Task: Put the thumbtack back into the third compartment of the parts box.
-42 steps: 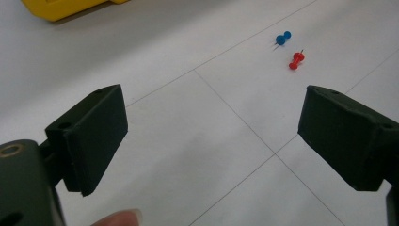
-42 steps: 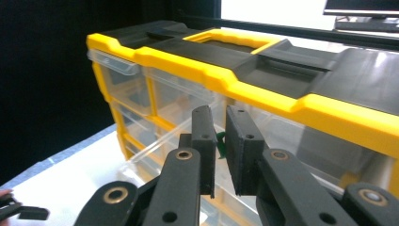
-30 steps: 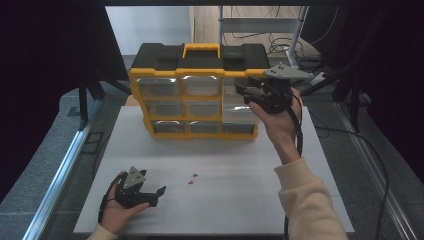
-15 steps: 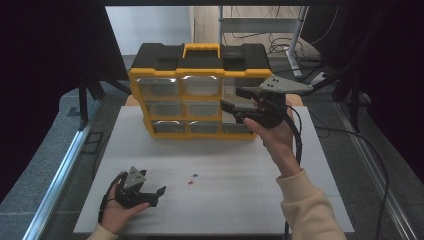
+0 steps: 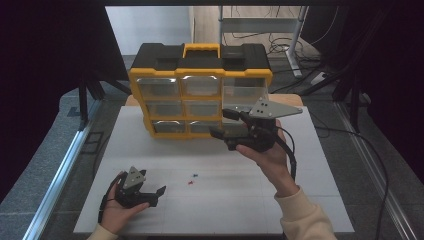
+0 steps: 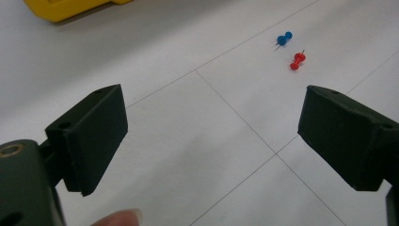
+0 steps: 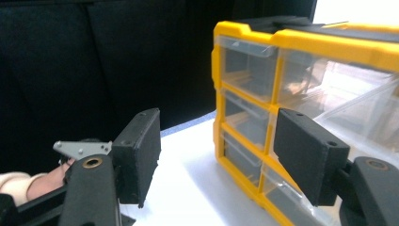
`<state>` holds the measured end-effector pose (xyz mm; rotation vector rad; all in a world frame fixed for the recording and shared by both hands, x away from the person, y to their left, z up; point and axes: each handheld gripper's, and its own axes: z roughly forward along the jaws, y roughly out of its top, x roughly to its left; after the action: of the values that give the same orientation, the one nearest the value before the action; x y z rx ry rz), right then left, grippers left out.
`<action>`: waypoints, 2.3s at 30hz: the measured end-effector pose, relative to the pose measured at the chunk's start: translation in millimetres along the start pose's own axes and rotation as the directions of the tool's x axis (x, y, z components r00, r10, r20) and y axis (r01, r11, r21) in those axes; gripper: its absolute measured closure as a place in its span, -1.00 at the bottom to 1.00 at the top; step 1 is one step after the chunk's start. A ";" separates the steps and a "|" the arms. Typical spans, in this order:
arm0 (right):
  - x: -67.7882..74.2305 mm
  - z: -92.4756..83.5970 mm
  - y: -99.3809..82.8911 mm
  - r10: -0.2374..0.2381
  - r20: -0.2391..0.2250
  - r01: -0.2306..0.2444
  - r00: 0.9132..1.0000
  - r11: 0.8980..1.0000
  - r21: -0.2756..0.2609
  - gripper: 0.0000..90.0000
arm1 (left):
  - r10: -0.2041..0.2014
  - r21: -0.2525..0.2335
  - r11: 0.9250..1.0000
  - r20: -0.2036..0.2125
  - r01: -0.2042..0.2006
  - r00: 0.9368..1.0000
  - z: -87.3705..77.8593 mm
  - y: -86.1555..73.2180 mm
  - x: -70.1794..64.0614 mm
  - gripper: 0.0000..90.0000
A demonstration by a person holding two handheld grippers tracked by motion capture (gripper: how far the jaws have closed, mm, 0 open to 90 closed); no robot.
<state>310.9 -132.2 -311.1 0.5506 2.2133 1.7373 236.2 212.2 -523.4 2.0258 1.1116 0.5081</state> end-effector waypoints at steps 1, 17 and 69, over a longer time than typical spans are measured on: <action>2.1 0.4 -2.5 0.000 -0.003 0.000 1.000 1.000 0.003 -0.27 | 0.000 0.000 1.000 0.000 0.000 1.000 0.0 0.0 0.0 -0.79; 12.5 12.2 -43.5 -0.010 -0.027 0.012 1.000 0.998 0.068 -0.29 | 0.009 0.004 1.000 0.002 -0.009 1.000 0.5 0.4 -0.3 -0.79; -6.6 137.0 -175.3 0.034 0.000 -0.030 0.999 0.882 0.470 -0.25 | 0.010 0.003 1.000 0.007 -0.010 1.000 -0.4 0.3 -0.1 -0.79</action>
<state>354.6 -52.9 -514.5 0.6846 2.6562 1.2007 236.1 212.2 -522.9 2.0350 1.0992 0.5046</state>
